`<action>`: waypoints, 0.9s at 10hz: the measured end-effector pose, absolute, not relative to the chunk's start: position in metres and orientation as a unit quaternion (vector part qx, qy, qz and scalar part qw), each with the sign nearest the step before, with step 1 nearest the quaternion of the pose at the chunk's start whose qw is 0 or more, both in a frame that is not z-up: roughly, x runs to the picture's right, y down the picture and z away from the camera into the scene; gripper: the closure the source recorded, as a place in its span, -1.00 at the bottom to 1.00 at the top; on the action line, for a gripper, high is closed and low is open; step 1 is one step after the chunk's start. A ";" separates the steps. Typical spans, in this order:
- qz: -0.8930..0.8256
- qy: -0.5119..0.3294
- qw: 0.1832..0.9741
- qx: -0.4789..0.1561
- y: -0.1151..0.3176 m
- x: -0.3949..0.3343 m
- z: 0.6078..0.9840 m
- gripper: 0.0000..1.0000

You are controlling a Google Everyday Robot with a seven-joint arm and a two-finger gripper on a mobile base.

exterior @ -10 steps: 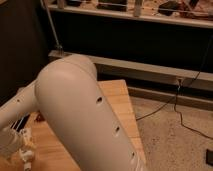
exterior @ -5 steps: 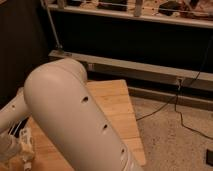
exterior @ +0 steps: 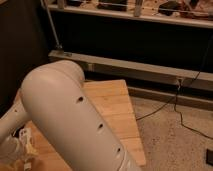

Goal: Stand the bottle upright

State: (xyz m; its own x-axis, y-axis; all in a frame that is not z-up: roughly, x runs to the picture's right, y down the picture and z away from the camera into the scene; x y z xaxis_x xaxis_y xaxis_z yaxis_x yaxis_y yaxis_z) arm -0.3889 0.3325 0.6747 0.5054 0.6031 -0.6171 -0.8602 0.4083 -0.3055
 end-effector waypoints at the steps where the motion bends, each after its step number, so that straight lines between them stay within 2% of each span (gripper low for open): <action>1: 0.453 0.210 0.811 -0.306 0.334 -0.390 0.675 -0.30; 9: 0.454 0.213 0.805 -0.317 0.333 -0.388 0.675 -0.30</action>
